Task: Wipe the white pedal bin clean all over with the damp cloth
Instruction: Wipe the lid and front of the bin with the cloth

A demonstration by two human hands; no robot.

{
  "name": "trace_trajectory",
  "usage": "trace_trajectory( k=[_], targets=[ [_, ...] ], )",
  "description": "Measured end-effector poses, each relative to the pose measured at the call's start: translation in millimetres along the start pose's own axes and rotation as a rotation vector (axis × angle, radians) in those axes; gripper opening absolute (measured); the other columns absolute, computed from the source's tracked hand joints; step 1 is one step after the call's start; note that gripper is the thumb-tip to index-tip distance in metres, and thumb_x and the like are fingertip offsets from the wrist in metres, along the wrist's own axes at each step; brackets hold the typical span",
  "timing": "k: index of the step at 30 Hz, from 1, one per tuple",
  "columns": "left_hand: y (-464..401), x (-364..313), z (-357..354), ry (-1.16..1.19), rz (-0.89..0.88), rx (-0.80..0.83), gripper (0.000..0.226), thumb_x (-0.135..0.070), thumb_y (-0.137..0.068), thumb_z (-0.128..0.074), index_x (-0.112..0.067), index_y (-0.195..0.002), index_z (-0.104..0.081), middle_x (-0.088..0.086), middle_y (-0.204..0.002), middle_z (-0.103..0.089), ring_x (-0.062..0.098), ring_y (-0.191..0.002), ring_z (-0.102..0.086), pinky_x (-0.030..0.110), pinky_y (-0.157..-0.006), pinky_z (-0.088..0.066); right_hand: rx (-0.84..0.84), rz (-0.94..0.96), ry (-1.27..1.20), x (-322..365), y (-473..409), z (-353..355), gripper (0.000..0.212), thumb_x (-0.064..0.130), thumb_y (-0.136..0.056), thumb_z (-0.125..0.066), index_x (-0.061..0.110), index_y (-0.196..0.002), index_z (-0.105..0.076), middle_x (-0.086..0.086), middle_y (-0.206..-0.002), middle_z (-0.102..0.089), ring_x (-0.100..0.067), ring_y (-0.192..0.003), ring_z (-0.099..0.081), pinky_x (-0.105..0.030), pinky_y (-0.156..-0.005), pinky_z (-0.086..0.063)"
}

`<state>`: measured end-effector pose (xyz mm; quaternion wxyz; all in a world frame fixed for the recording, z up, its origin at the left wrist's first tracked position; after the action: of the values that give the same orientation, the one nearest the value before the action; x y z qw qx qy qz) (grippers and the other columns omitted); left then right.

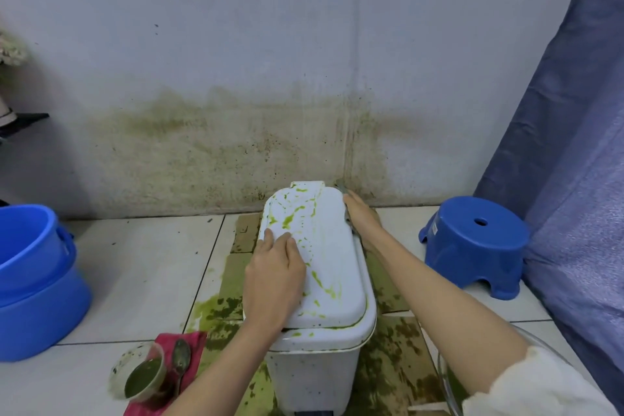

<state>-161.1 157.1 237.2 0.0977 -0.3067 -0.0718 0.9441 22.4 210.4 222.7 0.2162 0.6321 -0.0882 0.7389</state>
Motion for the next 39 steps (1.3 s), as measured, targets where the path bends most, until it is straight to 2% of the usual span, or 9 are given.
trace_trajectory(
  k=[7, 11, 13, 16, 20, 26, 29, 32, 39],
  targets=[
    [8.0, -3.7, 8.8, 0.072, 0.015, 0.007, 0.04, -0.031, -0.102, -0.028, -0.019, -0.127, -0.058, 0.009, -0.152, -0.033, 0.027, -0.129, -0.045, 0.032, -0.097, -0.036, -0.029, 0.058, -0.025, -22.7, 61.6, 2.6, 0.042, 0.034, -0.101, -0.033, 0.033, -0.143, -0.036, 0.008, -0.146, -0.04, -0.015, -0.132, -0.04, -0.034, -0.107, -0.034],
    [8.3, -3.1, 9.2, 0.148, 0.045, -0.012, 0.038, -0.029, -0.102, -0.031, -0.015, -0.115, -0.063, 0.007, -0.147, -0.042, 0.031, -0.116, -0.053, 0.034, -0.09, -0.037, -0.033, 0.22, 0.232, -28.4, 130.1, 1.8, 0.039, 0.041, -0.1, -0.033, 0.04, -0.14, -0.036, 0.015, -0.154, -0.02, -0.01, -0.144, -0.01, -0.028, -0.113, -0.014],
    [8.0, -1.5, 8.7, 0.23, 0.069, -0.069, 0.034, -0.026, -0.102, -0.032, -0.012, -0.101, -0.063, 0.005, -0.117, -0.062, 0.03, -0.095, -0.057, 0.034, -0.074, -0.035, 0.035, 0.409, 0.656, -22.0, 150.3, -16.2, 0.044, 0.055, -0.097, -0.023, 0.047, -0.139, -0.034, 0.021, -0.154, -0.013, -0.013, -0.144, 0.01, -0.038, -0.117, -0.001],
    [8.8, 2.5, 11.3, 0.349, 0.153, -0.129, 0.032, -0.024, -0.102, -0.033, -0.009, -0.099, -0.062, 0.003, -0.08, -0.06, 0.029, -0.084, -0.055, 0.03, -0.066, -0.026, 0.144, 0.401, 0.975, -4.9, 131.7, -32.1, 0.045, 0.053, -0.098, -0.012, 0.05, -0.142, -0.023, 0.021, -0.156, -0.008, -0.017, -0.145, 0.013, -0.048, -0.117, 0.008],
    [9.2, 2.4, 11.2, 0.402, 0.174, -0.169, 0.036, -0.025, -0.102, -0.032, -0.009, -0.11, -0.064, 0.014, -0.1, -0.066, 0.024, -0.08, -0.05, 0.026, -0.062, -0.02, 0.203, 0.324, 1.026, 11.5, 49.3, -25.8, 0.045, 0.051, -0.099, -0.017, 0.049, -0.144, -0.016, 0.016, -0.158, -0.003, -0.021, -0.146, 0.009, -0.049, -0.116, 0.003],
    [0.3, 10.0, 6.0, 0.46, 0.171, -0.191, 0.037, -0.026, -0.102, -0.03, -0.011, -0.115, -0.063, 0.006, -0.092, -0.065, 0.017, -0.078, -0.051, 0.029, -0.068, -0.031, 0.093, 0.18, 1.105, 30.7, -49.9, -51.1, 0.052, 0.052, -0.098, -0.016, 0.041, -0.148, -0.011, 0.009, -0.159, -0.002, -0.028, -0.146, 0.0, -0.051, -0.115, -0.004],
    [-0.6, 15.6, 4.1, 0.507, 0.184, -0.2, 0.041, -0.028, -0.102, -0.028, -0.009, -0.123, -0.057, 0.011, -0.115, -0.063, 0.026, -0.105, -0.056, 0.038, -0.09, -0.043, 0.176, 0.331, 1.163, 33.6, -19.1, -79.5, 0.048, 0.047, -0.1, -0.013, 0.041, -0.148, -0.012, 0.008, -0.159, -0.003, -0.027, -0.146, 0.002, -0.047, -0.117, 0.004],
    [3.9, 16.7, 5.4, 0.538, 0.207, -0.195, 0.046, -0.031, -0.102, -0.027, -0.011, -0.14, -0.042, 0.007, -0.142, -0.048, 0.023, -0.129, -0.043, 0.034, -0.107, -0.032, 0.305, 0.514, 1.13, 21.8, 47.2, -80.8, 0.046, 0.046, -0.101, -0.012, 0.044, -0.147, -0.015, 0.014, -0.158, -0.003, -0.019, -0.146, 0.005, -0.038, -0.117, 0.008],
    [3.8, 14.0, 1.3, 0.539, 0.195, -0.187, 0.047, -0.036, -0.102, -0.022, -0.015, -0.138, -0.043, 0.004, -0.139, -0.049, 0.022, -0.126, -0.045, 0.03, -0.096, -0.034, 0.3, 0.478, 1.111, 17.3, 53.3, -31.9, 0.046, 0.049, -0.098, -0.025, 0.048, -0.144, -0.017, 0.02, -0.157, -0.004, -0.01, -0.146, 0.002, -0.038, -0.117, -0.001]
  ],
)
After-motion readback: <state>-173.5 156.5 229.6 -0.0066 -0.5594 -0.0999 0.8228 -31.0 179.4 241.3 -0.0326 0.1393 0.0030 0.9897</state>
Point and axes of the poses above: each hand's wrist, its own y-axis away from the middle knuckle, its own z-axis out of the back of the hand, x = y × z, the point moved 2 cm from there along -y, towards the middle knuckle
